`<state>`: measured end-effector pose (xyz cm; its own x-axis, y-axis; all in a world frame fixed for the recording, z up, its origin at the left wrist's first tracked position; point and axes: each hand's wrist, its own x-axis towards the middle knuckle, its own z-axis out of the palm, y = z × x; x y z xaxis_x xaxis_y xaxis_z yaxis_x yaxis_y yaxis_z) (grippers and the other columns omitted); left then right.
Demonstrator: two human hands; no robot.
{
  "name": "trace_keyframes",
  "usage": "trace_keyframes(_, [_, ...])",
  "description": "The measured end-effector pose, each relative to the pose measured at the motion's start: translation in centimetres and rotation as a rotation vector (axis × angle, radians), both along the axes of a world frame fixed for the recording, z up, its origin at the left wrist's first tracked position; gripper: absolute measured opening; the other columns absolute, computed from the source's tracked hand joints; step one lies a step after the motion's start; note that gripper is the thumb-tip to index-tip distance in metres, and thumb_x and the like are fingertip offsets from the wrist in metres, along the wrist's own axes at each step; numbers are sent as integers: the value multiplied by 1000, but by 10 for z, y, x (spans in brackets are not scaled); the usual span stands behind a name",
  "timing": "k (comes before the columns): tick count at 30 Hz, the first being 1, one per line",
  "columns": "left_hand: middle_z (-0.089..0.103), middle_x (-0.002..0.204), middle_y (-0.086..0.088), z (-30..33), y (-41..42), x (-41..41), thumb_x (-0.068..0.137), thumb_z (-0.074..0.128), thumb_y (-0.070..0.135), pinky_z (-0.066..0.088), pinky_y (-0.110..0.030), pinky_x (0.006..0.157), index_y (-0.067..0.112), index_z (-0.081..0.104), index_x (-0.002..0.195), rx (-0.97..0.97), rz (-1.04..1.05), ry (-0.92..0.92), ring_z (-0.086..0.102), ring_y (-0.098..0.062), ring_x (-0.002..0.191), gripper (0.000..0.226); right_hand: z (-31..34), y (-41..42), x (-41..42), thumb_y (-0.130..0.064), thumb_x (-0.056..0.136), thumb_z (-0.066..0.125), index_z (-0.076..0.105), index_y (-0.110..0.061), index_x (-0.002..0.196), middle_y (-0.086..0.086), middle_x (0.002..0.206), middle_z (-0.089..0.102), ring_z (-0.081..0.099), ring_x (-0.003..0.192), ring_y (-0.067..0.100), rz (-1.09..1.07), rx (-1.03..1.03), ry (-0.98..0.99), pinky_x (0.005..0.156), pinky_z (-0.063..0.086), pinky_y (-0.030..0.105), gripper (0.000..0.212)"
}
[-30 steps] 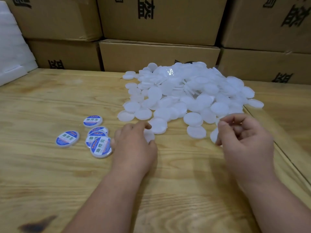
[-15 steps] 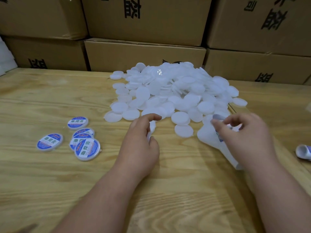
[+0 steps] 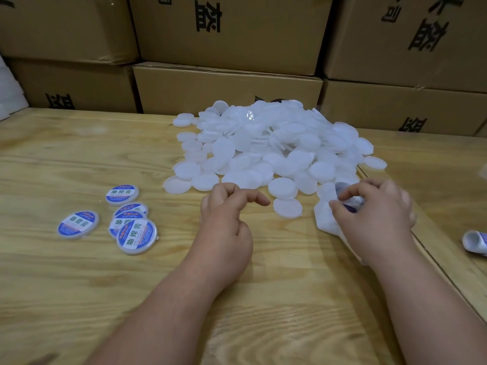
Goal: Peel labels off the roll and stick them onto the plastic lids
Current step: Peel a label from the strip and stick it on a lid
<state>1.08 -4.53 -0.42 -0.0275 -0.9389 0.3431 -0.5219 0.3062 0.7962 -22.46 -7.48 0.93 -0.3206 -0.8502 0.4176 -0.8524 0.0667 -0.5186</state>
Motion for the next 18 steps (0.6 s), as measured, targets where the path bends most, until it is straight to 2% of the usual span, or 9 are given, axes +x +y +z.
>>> trace_keyframes(3, [39,114,30,1,1,0,78,34,-15,19,3,96,50,59,100,-7,-9,10,30,9,123,73,4,2,-2,-35,87,73,65,-35,80,-11,127,55,31,125,11,19,-34,-100,110,36,51,10])
trace_keyframes(6, [44,117,23,1,2,0,78,35,-16,28,-7,99,48,60,99,-25,-19,45,36,2,126,72,14,8,-4,-31,87,68,60,-37,76,-20,113,55,43,126,18,30,-89,-216,106,41,52,15])
trace_keyframes(8, [47,117,20,2,3,0,78,35,-16,33,-14,93,47,60,98,-38,-24,62,42,-3,124,71,21,14,-6,-33,85,67,59,-36,76,-28,104,57,54,114,20,21,-114,-317,94,48,46,12])
trace_keyframes(10, [50,115,18,2,3,0,78,36,-17,35,-10,85,47,60,97,-46,-32,84,47,-4,117,70,27,19,-8,-36,78,62,60,-38,79,-35,100,60,59,97,18,-2,-98,-410,74,47,36,3])
trace_keyframes(11, [52,115,17,3,3,0,78,36,-17,35,-7,85,46,61,95,-49,-39,100,49,-3,115,70,28,20,-11,-36,75,59,60,-36,79,-34,96,63,58,85,17,-15,-89,-448,67,44,31,5])
trace_keyframes(13, [55,111,17,4,4,-1,78,37,-15,35,-4,86,45,61,93,-53,-55,130,51,0,112,67,34,23,-17,-35,69,55,61,-25,78,-27,93,69,54,67,19,-29,-88,-518,60,39,28,15])
trace_keyframes(16, [57,104,24,6,6,-2,74,38,1,35,-2,83,45,60,90,-50,-75,142,56,-2,104,52,41,26,-25,-38,66,53,63,-19,80,-13,82,70,55,64,8,-57,-61,-536,61,42,30,25])
trace_keyframes(18, [57,101,29,5,6,-4,77,41,7,38,-4,81,46,62,90,-30,-92,158,59,-3,99,46,44,28,-29,-39,66,53,60,-15,84,-1,68,57,49,64,18,-92,-69,-540,60,40,33,31])
